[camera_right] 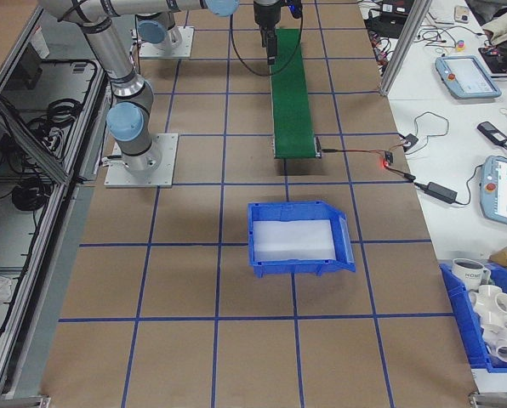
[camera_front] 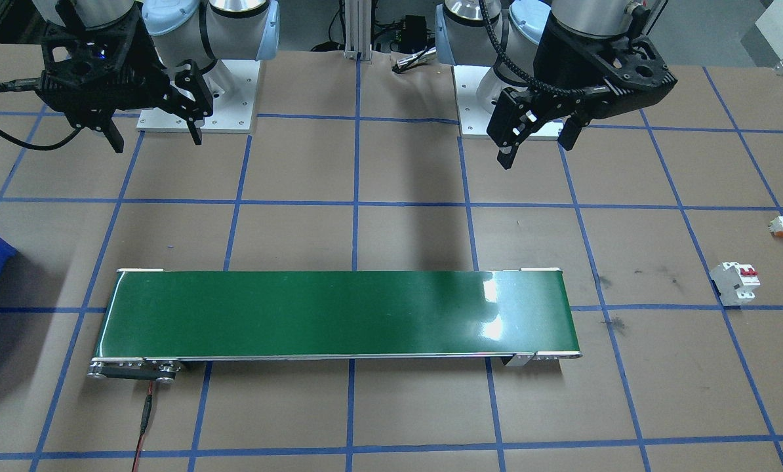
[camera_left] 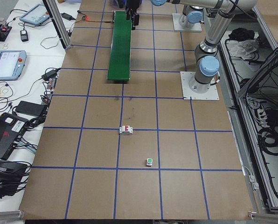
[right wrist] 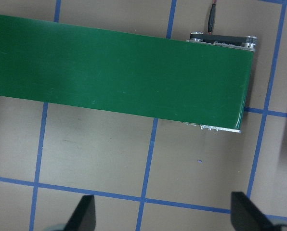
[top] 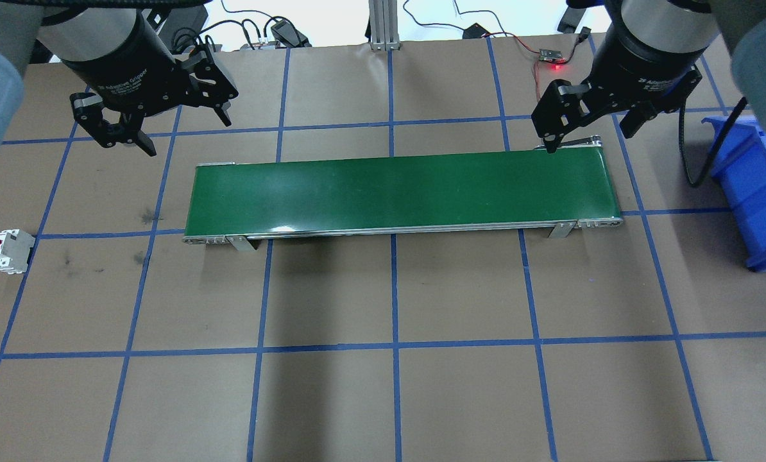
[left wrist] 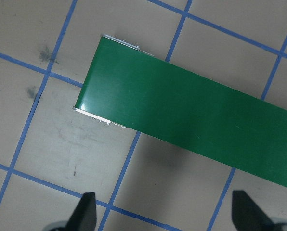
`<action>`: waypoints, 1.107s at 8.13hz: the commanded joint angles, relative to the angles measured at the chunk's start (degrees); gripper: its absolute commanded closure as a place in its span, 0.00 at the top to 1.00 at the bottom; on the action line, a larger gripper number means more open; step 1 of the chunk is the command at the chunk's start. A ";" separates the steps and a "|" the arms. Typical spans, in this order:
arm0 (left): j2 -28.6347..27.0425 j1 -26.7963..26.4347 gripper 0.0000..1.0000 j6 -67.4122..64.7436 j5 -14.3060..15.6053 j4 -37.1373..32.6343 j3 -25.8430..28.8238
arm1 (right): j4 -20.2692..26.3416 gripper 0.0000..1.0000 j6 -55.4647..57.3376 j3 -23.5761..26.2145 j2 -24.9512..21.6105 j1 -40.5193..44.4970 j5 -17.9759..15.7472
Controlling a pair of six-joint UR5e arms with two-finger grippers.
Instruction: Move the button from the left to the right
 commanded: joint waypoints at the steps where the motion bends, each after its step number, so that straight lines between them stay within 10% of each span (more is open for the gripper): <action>1: 0.19 -0.05 1.00 0.17 -0.01 0.03 0.08 | -0.15 1.00 0.00 0.00 0.02 0.00 0.00; 9: 0.89 14.69 1.00 27.89 -0.28 -0.85 0.61 | -0.15 1.00 0.00 0.00 0.02 0.00 -0.09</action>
